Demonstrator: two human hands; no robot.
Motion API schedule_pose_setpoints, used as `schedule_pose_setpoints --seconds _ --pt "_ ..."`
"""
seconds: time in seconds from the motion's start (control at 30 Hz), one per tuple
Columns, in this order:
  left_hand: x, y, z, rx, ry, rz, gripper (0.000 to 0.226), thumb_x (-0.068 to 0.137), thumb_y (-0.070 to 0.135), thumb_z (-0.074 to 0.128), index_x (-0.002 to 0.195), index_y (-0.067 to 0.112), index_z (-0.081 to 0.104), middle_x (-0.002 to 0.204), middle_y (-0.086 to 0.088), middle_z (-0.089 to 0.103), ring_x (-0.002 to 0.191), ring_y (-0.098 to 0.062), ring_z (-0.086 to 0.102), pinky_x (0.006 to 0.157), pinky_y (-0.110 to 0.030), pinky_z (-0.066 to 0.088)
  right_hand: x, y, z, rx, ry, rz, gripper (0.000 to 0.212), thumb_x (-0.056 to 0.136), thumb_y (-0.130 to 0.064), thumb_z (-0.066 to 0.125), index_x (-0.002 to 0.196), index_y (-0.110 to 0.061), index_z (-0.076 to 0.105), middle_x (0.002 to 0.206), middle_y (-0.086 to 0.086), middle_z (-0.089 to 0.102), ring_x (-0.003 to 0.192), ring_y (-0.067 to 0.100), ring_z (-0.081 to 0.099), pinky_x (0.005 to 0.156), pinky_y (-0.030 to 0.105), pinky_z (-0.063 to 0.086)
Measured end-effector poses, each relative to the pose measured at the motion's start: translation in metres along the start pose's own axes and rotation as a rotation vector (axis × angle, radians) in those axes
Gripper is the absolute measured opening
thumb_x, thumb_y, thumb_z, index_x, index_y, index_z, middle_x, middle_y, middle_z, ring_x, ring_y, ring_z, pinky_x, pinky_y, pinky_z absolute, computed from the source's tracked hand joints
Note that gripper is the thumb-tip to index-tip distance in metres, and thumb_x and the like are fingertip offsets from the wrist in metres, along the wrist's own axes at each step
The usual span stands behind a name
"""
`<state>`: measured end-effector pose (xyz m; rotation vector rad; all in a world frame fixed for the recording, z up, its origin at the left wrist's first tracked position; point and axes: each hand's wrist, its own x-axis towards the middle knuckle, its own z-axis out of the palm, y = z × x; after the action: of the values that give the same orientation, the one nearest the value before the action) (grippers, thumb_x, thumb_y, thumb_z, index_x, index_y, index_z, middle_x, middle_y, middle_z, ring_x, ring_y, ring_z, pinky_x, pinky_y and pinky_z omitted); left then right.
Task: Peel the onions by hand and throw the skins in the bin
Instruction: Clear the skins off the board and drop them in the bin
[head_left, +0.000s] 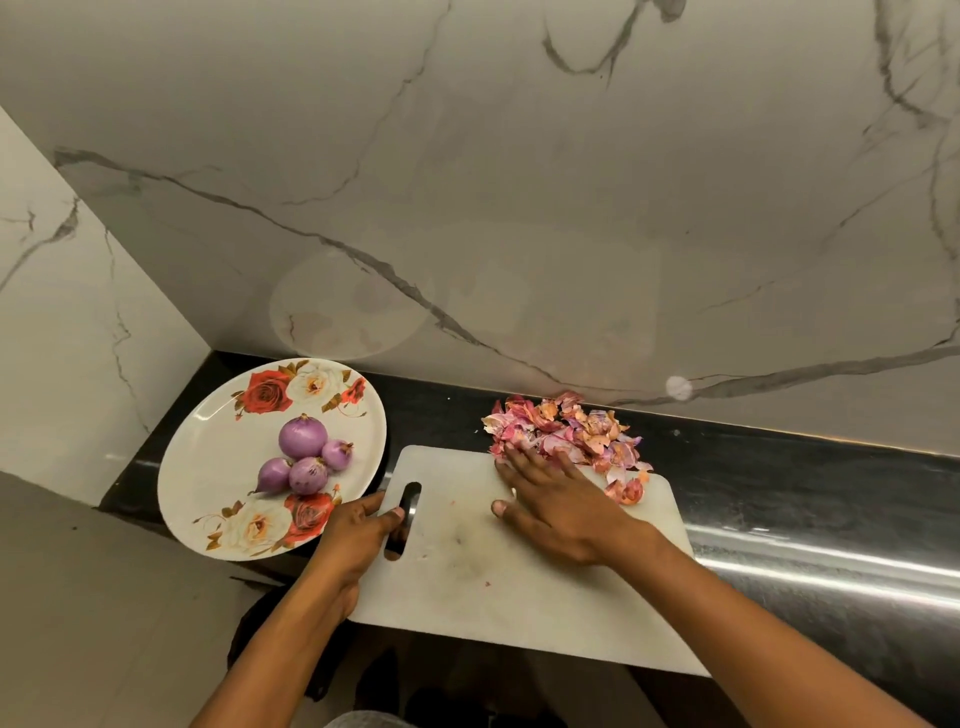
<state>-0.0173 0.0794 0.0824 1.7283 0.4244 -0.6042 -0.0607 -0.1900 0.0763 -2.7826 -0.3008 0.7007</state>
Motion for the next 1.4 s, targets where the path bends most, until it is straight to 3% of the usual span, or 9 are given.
schedule_pose_setpoints --seconds 0.23,0.47,0.6,0.7,0.9,1.0,1.1,1.23,1.4 --pt "0.002 -0.001 -0.004 0.006 -0.019 -0.016 0.022 0.101 0.005 0.064 0.118 0.012 0.076 0.102 -0.016 0.079 0.086 -0.027 0.074 0.068 -0.033 0.057 -0.011 -0.060 0.017 0.032 -0.046 -0.383 0.063 0.110 -0.062 0.016 0.165 -0.041 -0.006 0.174 -0.013 -0.014 0.158 0.005 -0.021 0.126 0.037 -0.016" --pt "0.001 -0.003 -0.020 0.041 -0.056 -0.058 0.021 0.100 0.006 0.065 0.117 0.011 0.077 0.088 -0.013 0.080 0.073 -0.027 0.072 0.073 -0.038 0.058 -0.016 0.004 -0.006 0.080 -0.010 -0.047 0.069 0.106 -0.069 0.013 0.164 -0.041 -0.010 0.170 -0.016 -0.017 0.156 0.002 -0.020 0.132 0.045 -0.002" --pt "-0.001 0.012 -0.026 0.058 -0.075 -0.054 0.017 0.100 0.005 0.065 0.110 0.007 0.079 0.092 -0.019 0.080 0.077 -0.034 0.074 0.079 -0.046 0.061 -0.057 0.000 -0.025 0.098 0.017 -0.162 0.066 0.108 -0.066 0.021 0.164 -0.046 -0.009 0.171 -0.021 -0.019 0.154 -0.005 -0.024 0.132 0.037 -0.008" --pt "0.001 0.028 -0.029 0.112 -0.048 -0.035 0.015 0.100 0.005 0.066 0.103 0.010 0.080 0.088 -0.016 0.081 0.078 -0.033 0.074 0.073 -0.040 0.062 -0.093 -0.023 -0.031 0.142 -0.099 -0.317 0.061 0.110 -0.060 0.026 0.162 -0.051 -0.006 0.169 -0.028 -0.019 0.153 -0.008 -0.024 0.126 0.026 -0.015" --pt "0.009 0.046 -0.035 0.312 -0.044 -0.042 0.011 0.099 0.019 0.071 0.106 0.016 0.080 0.097 -0.013 0.079 0.096 -0.035 0.072 0.091 -0.043 0.060 -0.064 -0.001 -0.011 0.109 -0.106 -0.233 0.063 0.107 -0.068 0.017 0.160 -0.053 -0.014 0.170 -0.024 -0.021 0.154 -0.006 -0.024 0.130 0.037 -0.011" --pt "0.005 0.045 -0.034 0.345 -0.050 -0.033 0.012 0.099 0.018 0.071 0.105 0.016 0.080 0.096 -0.011 0.079 0.094 -0.033 0.072 0.079 -0.035 0.058 -0.042 0.038 -0.004 0.094 -0.081 -0.050 0.067 0.104 -0.072 0.010 0.161 -0.049 -0.016 0.170 -0.018 -0.020 0.157 0.005 -0.021 0.132 0.048 -0.002" --pt "0.001 0.043 -0.034 0.309 -0.018 -0.034 0.011 0.100 0.014 0.069 0.100 0.015 0.079 0.091 -0.014 0.077 0.083 -0.029 0.070 0.066 -0.029 0.052 -0.038 0.058 -0.013 0.084 -0.028 0.011 0.067 0.105 -0.070 0.010 0.163 -0.044 -0.010 0.170 -0.019 -0.017 0.157 0.004 -0.020 0.132 0.047 -0.001" --pt "0.004 0.041 -0.038 0.271 0.026 -0.037 0.012 0.101 0.010 0.067 0.098 0.011 0.079 0.085 -0.014 0.077 0.078 -0.030 0.069 0.064 -0.029 0.052 -0.067 0.031 -0.032 0.112 0.008 -0.081 0.062 0.107 -0.067 0.016 0.160 -0.052 -0.012 0.169 -0.025 -0.021 0.153 -0.005 -0.026 0.131 0.036 -0.012" --pt "0.008 0.040 -0.040 0.255 0.026 -0.052 0.012 0.100 0.012 0.069 0.105 0.011 0.080 0.093 -0.018 0.078 0.087 -0.037 0.071 0.077 -0.038 0.058 -0.094 -0.022 -0.025 0.145 -0.168 -0.371 0.060 0.111 -0.059 0.022 0.162 -0.050 -0.008 0.169 -0.029 -0.017 0.153 -0.010 -0.023 0.124 0.024 -0.016"
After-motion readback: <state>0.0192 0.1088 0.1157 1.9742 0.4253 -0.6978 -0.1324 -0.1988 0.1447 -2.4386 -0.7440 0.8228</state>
